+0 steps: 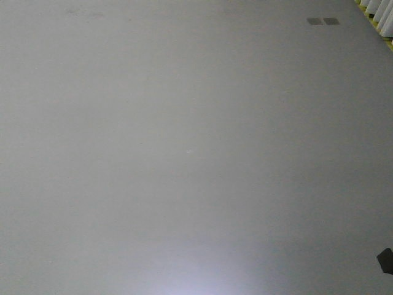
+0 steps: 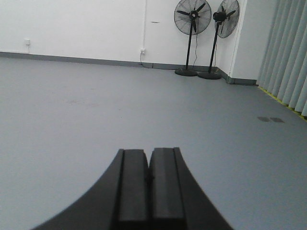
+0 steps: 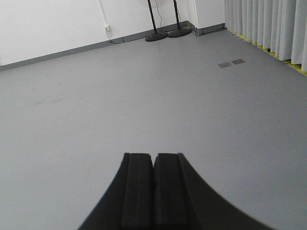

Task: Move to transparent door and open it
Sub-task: 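Drive the base forward across the grey floor, turning toward the door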

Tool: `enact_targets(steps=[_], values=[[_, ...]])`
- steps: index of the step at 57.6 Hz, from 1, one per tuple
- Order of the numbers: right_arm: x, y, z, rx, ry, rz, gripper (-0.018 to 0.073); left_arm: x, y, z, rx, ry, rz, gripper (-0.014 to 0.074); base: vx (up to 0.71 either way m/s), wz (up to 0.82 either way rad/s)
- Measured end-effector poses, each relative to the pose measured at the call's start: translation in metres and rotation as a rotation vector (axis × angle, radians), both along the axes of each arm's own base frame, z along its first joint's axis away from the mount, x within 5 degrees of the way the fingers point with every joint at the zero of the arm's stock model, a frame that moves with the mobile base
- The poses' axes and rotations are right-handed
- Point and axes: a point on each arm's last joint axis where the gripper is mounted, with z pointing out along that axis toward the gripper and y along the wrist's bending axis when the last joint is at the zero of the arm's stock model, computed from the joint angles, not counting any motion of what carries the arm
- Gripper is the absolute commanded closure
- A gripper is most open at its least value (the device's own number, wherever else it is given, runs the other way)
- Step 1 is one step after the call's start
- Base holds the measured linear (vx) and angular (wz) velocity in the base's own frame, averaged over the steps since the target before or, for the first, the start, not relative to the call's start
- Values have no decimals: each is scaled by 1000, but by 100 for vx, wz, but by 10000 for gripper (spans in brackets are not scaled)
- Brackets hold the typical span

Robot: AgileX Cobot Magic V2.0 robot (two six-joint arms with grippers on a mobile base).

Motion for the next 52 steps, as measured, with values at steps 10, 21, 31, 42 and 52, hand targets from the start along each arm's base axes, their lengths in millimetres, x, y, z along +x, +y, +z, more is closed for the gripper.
enact_targets(steps=[10, 21, 31, 42, 52], values=[[0, 0, 0, 0, 0, 0, 565, 0, 0, 0, 0, 0, 0, 602, 0, 0], [0, 0, 0, 0, 0, 0, 565, 0, 0, 0, 0, 0, 0, 602, 0, 0], [0, 0, 0, 0, 0, 0, 565, 0, 0, 0, 0, 0, 0, 602, 0, 0], [0, 0, 0, 0, 0, 0, 565, 0, 0, 0, 0, 0, 0, 602, 0, 0], [0, 0, 0, 0, 0, 0, 565, 0, 0, 0, 0, 0, 0, 602, 2, 0]])
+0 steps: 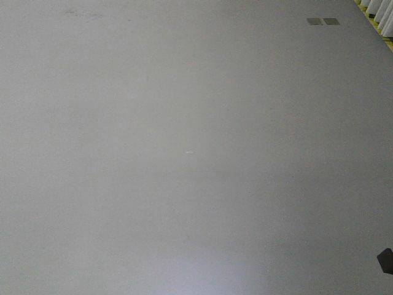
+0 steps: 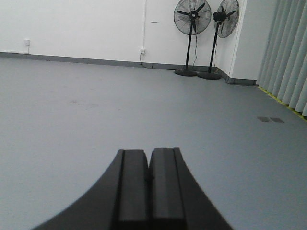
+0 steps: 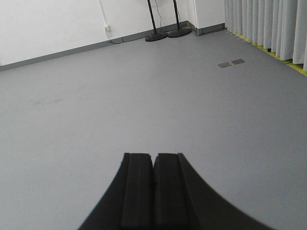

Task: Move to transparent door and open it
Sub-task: 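Drive the base forward across the grey floor, turning toward the door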

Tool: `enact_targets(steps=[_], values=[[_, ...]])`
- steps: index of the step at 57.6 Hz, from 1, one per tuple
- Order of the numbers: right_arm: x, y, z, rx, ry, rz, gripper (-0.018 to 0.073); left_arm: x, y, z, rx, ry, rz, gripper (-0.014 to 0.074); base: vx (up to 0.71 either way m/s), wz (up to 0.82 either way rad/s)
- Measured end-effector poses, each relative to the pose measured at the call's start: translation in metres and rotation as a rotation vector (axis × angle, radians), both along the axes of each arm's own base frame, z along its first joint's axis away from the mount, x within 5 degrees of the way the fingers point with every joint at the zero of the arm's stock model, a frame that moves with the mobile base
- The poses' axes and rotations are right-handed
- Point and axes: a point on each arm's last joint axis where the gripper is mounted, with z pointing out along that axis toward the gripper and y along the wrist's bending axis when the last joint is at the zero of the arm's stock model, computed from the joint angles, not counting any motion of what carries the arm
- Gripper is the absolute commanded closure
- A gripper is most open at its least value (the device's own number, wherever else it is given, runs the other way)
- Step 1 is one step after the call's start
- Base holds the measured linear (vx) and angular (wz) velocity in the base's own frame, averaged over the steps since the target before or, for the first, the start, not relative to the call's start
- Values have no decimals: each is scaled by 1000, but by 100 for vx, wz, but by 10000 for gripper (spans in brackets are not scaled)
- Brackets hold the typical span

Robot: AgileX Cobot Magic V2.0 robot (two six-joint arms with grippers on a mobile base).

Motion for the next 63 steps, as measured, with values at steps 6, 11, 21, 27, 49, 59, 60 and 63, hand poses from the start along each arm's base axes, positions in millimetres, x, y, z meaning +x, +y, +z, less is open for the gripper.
enact_targets(steps=[6, 11, 21, 27, 49, 59, 60, 63], values=[[0, 0, 0, 0, 0, 0, 565, 0, 0, 0, 0, 0, 0, 602, 4, -1], [0, 0, 0, 0, 0, 0, 565, 0, 0, 0, 0, 0, 0, 602, 7, -2], [0, 0, 0, 0, 0, 0, 565, 0, 0, 0, 0, 0, 0, 602, 12, -2], [0, 0, 0, 0, 0, 0, 565, 0, 0, 0, 0, 0, 0, 602, 17, 1], [0, 0, 0, 0, 0, 0, 565, 0, 0, 0, 0, 0, 0, 602, 24, 8], [0, 0, 0, 0, 0, 0, 565, 0, 0, 0, 0, 0, 0, 602, 29, -7], [0, 0, 0, 0, 1, 0, 565, 0, 0, 0, 0, 0, 0, 602, 33, -10], [0, 0, 0, 0, 4, 0, 565, 0, 0, 0, 0, 0, 0, 602, 34, -9]])
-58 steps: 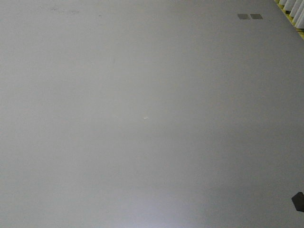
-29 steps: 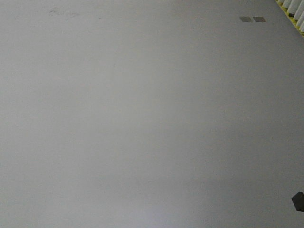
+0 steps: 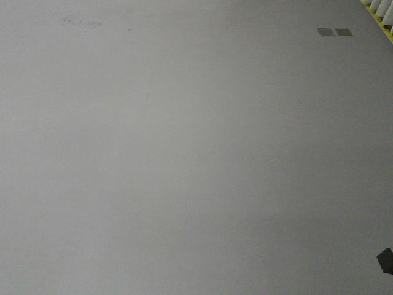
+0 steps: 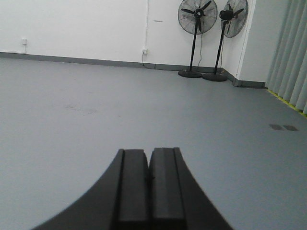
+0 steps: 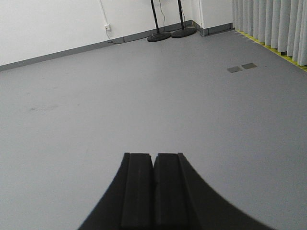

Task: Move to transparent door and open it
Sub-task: 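Drive the base forward across the grey floor, turning toward the door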

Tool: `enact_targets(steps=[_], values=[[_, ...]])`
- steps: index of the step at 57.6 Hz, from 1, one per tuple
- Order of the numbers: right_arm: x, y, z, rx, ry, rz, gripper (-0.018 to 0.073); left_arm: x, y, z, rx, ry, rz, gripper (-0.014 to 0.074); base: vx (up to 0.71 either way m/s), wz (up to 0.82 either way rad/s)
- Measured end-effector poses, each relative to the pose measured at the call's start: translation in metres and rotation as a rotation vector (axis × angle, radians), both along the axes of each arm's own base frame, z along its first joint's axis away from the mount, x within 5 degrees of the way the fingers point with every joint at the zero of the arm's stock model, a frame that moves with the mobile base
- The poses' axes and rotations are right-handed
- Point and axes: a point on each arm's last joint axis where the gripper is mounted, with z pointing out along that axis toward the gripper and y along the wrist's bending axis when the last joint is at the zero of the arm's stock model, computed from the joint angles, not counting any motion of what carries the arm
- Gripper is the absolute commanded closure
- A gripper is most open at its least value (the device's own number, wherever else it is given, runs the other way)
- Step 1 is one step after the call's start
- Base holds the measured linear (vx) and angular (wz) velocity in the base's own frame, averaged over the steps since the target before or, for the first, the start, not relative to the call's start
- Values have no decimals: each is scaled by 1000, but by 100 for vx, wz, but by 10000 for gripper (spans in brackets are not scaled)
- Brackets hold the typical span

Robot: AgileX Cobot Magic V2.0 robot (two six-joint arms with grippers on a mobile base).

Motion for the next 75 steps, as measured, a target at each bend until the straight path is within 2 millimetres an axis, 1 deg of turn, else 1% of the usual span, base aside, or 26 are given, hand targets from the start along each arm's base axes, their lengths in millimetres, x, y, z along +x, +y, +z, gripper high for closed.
enact_targets(steps=[45, 75], values=[[0, 0, 0, 0, 4, 0, 565, 0, 0, 0, 0, 0, 0, 602, 44, -6], [0, 0, 0, 0, 4, 0, 565, 0, 0, 0, 0, 0, 0, 602, 53, 18]])
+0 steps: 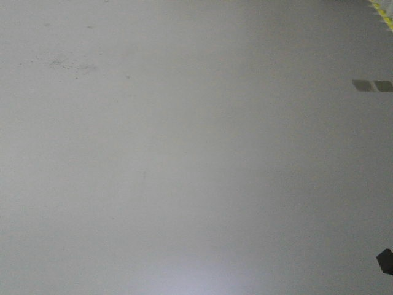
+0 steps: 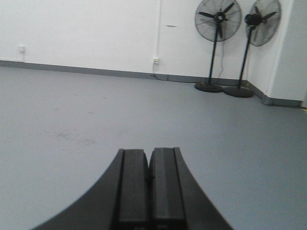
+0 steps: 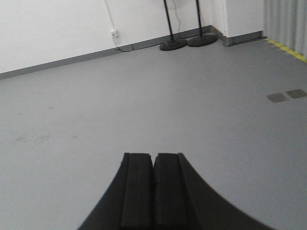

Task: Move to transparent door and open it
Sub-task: 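Drive the base forward across the grey floor, turning toward the door, then drive up to the transparent sliding door on the wooden platform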

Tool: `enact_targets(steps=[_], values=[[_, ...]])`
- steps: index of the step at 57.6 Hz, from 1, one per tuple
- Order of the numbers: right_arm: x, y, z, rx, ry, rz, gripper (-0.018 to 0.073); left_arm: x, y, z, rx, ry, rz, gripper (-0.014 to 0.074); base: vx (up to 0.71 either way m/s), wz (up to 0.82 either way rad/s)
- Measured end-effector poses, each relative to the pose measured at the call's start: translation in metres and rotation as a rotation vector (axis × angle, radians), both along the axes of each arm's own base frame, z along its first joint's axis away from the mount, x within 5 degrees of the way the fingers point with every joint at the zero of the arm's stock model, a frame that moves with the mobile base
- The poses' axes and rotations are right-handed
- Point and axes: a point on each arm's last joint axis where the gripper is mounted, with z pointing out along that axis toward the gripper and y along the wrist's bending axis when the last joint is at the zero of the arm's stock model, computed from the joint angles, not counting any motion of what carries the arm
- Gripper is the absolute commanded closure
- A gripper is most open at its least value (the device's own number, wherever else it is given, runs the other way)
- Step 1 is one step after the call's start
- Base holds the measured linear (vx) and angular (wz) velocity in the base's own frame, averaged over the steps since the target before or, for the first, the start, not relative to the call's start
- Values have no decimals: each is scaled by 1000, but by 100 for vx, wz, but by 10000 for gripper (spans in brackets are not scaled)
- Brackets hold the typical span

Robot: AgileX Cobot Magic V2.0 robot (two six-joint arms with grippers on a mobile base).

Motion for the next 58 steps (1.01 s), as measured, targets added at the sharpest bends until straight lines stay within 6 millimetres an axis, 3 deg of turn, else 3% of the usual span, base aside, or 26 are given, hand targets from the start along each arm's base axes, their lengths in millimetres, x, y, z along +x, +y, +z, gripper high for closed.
enact_targets(steps=[58], values=[[0, 0, 0, 0, 0, 0, 565, 0, 0, 0, 0, 0, 0, 602, 57, 47]])
